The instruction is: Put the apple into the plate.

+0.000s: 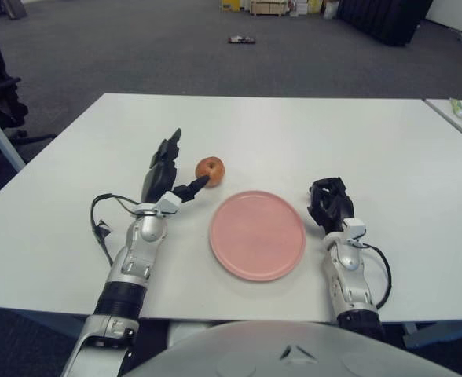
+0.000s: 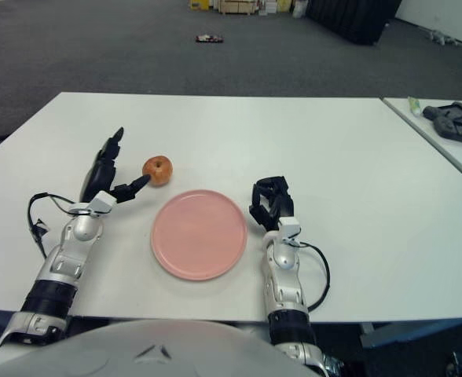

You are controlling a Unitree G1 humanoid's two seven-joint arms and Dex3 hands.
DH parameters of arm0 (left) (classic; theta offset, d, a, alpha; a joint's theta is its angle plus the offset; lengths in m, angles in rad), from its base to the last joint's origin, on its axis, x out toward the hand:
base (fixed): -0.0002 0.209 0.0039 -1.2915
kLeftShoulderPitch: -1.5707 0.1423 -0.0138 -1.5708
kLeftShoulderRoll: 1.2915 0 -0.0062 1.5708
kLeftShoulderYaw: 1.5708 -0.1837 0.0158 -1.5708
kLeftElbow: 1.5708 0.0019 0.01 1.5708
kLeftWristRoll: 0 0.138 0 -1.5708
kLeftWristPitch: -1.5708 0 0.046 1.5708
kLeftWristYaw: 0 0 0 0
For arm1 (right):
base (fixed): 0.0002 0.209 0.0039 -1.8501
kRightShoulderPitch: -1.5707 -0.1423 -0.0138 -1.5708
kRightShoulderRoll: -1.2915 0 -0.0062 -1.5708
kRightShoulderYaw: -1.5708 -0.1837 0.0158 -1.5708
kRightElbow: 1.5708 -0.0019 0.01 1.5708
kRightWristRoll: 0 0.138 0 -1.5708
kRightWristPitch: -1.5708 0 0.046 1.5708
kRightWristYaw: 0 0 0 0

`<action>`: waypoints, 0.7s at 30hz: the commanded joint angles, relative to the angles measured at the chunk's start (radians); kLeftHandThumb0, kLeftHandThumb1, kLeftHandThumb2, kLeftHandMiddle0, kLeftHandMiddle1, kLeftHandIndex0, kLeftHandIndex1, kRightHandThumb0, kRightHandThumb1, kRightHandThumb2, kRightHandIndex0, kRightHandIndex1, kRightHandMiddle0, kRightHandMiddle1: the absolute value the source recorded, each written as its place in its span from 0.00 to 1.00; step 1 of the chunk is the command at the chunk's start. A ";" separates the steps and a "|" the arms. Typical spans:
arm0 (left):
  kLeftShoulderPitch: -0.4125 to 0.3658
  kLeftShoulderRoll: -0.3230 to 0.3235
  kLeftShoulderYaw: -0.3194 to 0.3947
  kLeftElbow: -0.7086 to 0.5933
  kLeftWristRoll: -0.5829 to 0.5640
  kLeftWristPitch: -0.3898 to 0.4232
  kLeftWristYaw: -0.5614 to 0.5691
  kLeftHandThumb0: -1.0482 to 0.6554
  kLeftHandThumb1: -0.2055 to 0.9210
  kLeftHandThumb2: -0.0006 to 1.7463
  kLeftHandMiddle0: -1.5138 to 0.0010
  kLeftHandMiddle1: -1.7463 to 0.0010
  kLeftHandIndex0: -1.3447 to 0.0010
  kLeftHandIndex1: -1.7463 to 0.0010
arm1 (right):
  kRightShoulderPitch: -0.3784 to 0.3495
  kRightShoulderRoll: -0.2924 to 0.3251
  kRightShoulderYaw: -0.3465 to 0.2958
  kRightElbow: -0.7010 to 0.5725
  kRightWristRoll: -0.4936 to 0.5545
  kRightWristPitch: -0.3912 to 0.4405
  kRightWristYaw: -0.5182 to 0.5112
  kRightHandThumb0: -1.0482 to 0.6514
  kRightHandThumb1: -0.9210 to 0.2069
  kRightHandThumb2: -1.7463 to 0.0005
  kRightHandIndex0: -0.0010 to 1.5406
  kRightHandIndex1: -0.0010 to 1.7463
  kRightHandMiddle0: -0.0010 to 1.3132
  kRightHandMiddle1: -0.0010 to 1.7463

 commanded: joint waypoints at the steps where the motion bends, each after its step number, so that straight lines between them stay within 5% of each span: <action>1: -0.049 0.019 -0.023 0.054 0.019 -0.028 0.017 0.00 0.87 0.14 1.00 1.00 1.00 1.00 | -0.001 0.001 -0.004 0.010 0.004 0.015 -0.002 0.40 0.12 0.59 0.34 0.73 0.21 1.00; 13: -0.160 0.004 -0.083 0.107 0.042 0.137 -0.060 0.00 0.83 0.11 1.00 1.00 1.00 1.00 | -0.003 -0.006 -0.006 0.016 0.001 0.007 0.000 0.40 0.13 0.58 0.34 0.73 0.21 1.00; 21: -0.235 0.010 -0.109 0.222 0.037 0.140 -0.060 0.00 0.86 0.11 1.00 1.00 1.00 1.00 | -0.002 -0.009 -0.008 0.014 0.003 0.012 0.001 0.40 0.10 0.60 0.33 0.72 0.20 1.00</action>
